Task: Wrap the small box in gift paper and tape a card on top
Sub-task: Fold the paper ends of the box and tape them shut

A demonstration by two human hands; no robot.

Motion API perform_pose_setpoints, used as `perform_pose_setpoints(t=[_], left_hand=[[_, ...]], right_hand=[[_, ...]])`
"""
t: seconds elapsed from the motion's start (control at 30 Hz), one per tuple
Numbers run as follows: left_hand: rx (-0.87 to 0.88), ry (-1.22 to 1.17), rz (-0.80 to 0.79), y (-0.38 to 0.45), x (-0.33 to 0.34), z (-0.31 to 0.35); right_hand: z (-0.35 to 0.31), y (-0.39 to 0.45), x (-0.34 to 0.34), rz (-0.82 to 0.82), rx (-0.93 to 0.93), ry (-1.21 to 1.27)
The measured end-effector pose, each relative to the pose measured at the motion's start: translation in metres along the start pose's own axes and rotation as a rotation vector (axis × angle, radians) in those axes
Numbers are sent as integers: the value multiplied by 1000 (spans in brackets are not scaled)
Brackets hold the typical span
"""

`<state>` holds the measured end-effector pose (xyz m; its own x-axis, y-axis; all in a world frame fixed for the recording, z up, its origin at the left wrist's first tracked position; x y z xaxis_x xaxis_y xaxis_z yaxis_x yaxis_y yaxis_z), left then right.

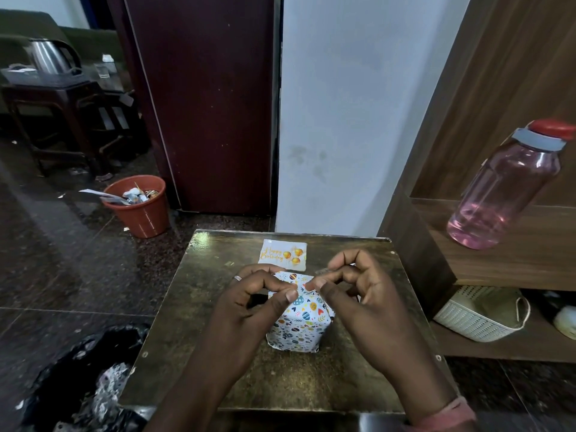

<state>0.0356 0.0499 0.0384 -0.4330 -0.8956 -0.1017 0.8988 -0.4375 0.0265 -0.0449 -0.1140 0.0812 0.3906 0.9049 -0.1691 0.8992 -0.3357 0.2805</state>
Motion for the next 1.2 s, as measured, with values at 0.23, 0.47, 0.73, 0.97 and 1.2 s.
perform_pose_setpoints(t=[0.23,0.47,0.73,0.97,1.2], left_hand=[[-11,15,-17,-2,0,1],[-10,74,-3,-4,-2,4],[7,72,-3,-8,-2,9],[55,124,40,-8,-3,9],[43,44,9,-7,0,5]], right_hand=[[2,-1,3,-32,43,-19],[-5,-3,6,-79,36,-163],[-4,-5,11,-49,-38,-397],[0,-4,10,-81,-25,-362],[4,-3,6,-116,-10,-357]])
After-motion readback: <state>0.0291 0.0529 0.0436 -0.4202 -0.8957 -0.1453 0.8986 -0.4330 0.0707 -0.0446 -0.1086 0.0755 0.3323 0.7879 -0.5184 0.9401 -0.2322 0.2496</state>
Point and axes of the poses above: each hand's wrist, its own y-axis towards the middle knuckle, its own x-axis out of the palm, z = x × y, the point moved 3 cm from there along y, towards the middle knuckle, and after that the axes turned 10 degrees about -x, right-handed, at the moved point
